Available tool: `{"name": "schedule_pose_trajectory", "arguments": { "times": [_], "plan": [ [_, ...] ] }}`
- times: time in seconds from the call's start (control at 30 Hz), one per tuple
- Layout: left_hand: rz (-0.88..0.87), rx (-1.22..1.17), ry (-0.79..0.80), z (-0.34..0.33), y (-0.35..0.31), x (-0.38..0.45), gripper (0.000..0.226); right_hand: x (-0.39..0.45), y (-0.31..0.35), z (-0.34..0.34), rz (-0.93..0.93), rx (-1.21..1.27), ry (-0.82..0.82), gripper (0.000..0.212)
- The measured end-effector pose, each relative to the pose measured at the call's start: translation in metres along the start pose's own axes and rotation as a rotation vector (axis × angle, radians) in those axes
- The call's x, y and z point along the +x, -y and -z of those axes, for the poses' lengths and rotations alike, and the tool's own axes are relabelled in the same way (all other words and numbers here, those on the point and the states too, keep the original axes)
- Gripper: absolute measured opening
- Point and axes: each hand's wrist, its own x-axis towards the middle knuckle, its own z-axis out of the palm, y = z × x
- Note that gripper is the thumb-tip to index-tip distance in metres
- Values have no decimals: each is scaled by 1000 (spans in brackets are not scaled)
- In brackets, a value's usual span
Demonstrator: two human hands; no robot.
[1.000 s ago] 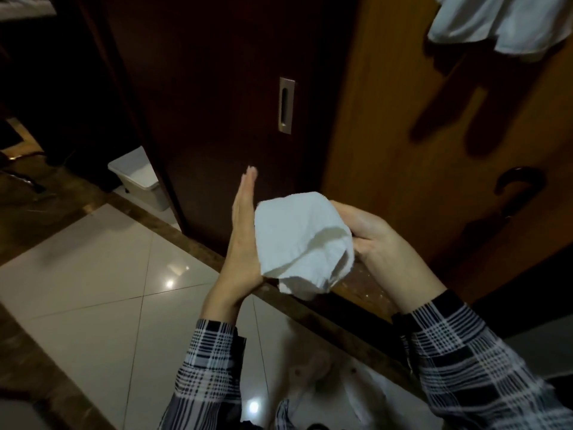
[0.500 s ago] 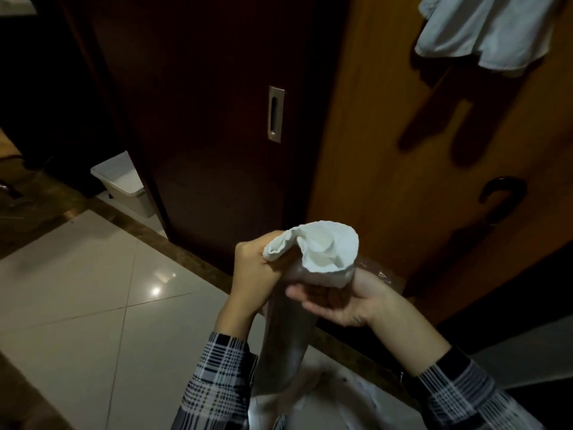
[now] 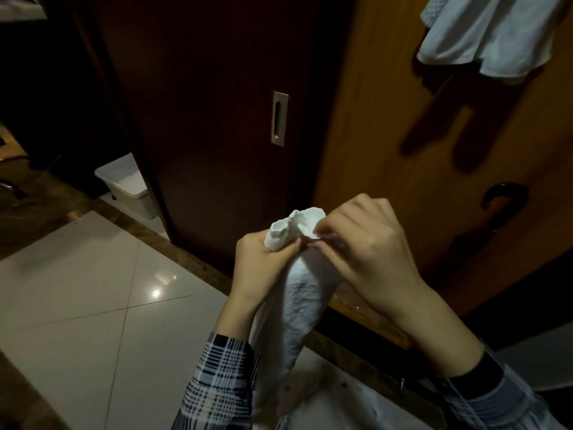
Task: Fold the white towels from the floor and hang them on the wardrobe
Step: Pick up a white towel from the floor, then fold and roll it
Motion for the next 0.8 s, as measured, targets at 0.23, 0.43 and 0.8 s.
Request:
{"name": "schedule_pose_trajectory", "arguments": {
  "times": [0.23, 0.43, 0.8],
  "plan": [
    [58, -79, 120, 6, -10, -4, 15, 5, -8, 1, -91, -47, -47, 13],
    [93, -175, 106, 0, -16, -7, 30, 3, -11, 4, -157, 154, -103, 22],
    [75, -108, 106, -7, -18, -11, 41, 7, -4, 6, -172, 282, -36, 17]
  ]
}}
